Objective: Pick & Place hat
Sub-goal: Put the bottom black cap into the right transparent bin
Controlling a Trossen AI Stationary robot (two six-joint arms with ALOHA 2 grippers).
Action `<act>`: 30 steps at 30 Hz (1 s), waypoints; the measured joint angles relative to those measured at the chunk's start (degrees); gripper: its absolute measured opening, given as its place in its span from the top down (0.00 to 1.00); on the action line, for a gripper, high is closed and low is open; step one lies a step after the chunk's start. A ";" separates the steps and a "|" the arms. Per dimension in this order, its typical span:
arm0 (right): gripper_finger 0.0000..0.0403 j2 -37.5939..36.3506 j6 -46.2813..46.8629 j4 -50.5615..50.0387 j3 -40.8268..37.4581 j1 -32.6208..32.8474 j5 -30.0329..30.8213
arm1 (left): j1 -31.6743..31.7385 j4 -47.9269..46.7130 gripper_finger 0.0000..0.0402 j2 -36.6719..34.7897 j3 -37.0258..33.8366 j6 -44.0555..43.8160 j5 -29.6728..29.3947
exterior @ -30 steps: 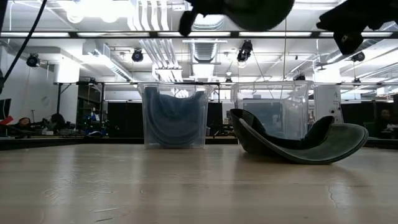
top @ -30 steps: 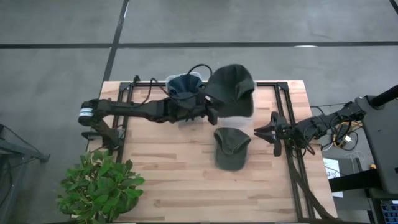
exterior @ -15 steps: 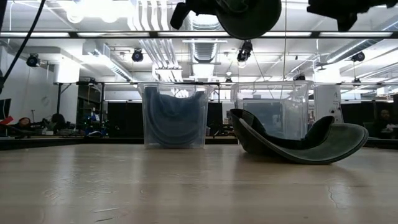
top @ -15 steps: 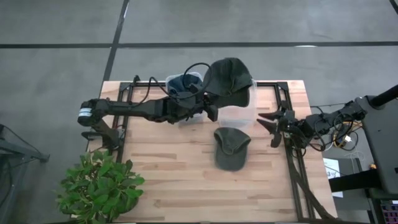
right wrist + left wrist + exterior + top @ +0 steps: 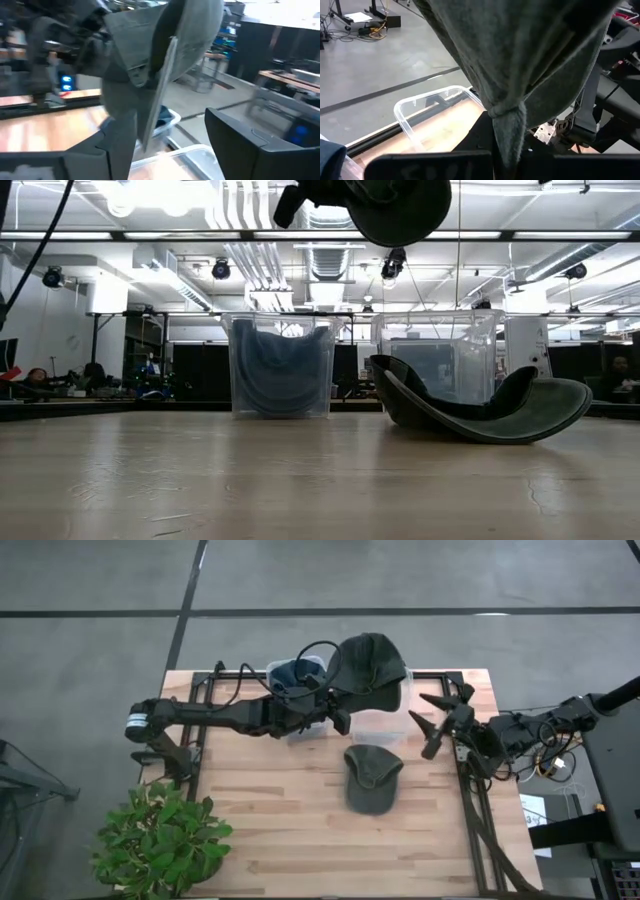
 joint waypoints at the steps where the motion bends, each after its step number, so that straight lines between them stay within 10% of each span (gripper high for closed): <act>1: 0.42 1.14 0.00 -0.03 0.78 -0.60 0.85 | 0.00 0.00 0.99 0.02 0.00 0.04 0.00; 20: 0.37 14.95 4.21 -1.22 9.61 -14.56 -7.02 | -0.07 0.02 0.99 0.09 -0.09 3.08 -0.04; 30: 0.62 18.21 7.63 -1.41 10.24 -19.29 -14.42 | -0.07 -0.02 0.99 0.11 -0.28 4.08 0.25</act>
